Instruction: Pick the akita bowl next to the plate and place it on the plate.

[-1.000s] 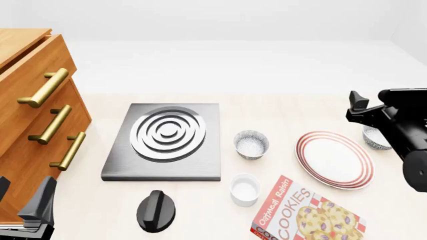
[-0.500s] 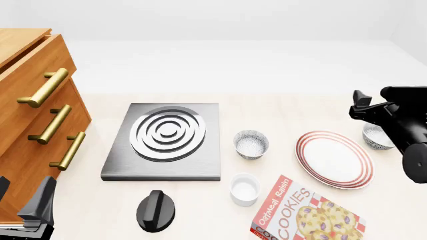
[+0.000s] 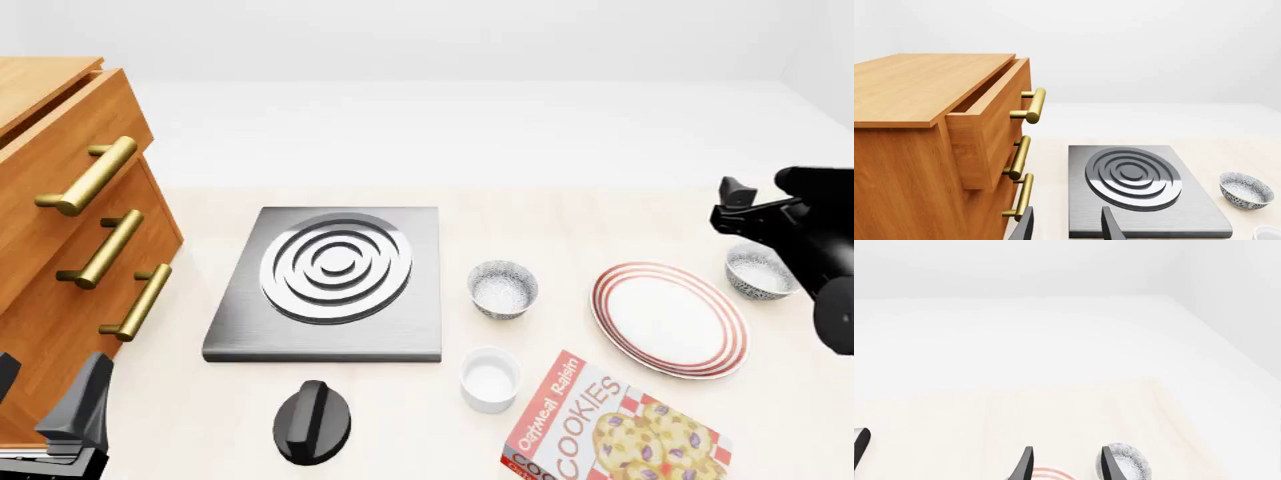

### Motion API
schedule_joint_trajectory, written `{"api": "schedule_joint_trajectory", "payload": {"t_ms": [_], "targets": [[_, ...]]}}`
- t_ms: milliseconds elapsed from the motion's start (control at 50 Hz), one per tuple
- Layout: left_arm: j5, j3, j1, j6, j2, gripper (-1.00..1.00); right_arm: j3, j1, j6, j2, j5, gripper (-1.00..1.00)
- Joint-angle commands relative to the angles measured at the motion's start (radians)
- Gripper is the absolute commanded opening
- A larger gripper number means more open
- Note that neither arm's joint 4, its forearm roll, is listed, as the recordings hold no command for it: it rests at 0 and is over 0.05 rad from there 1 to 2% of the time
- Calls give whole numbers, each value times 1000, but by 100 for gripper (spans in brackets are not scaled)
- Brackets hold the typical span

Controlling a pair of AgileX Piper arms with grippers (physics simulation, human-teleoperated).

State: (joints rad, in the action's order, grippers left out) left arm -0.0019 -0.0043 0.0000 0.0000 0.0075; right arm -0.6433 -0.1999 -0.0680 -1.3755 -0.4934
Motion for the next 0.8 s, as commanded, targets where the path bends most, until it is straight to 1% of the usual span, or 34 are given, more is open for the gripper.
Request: {"api": "schedule_joint_trajectory", "payload": {"t_ms": [20, 800], "targets": [[0, 0, 0, 0, 0, 100, -15, -25, 7, -26, -1, 100], [0, 0, 0, 0, 0, 100, -55, -106, 25, -84, 7, 100]]}}
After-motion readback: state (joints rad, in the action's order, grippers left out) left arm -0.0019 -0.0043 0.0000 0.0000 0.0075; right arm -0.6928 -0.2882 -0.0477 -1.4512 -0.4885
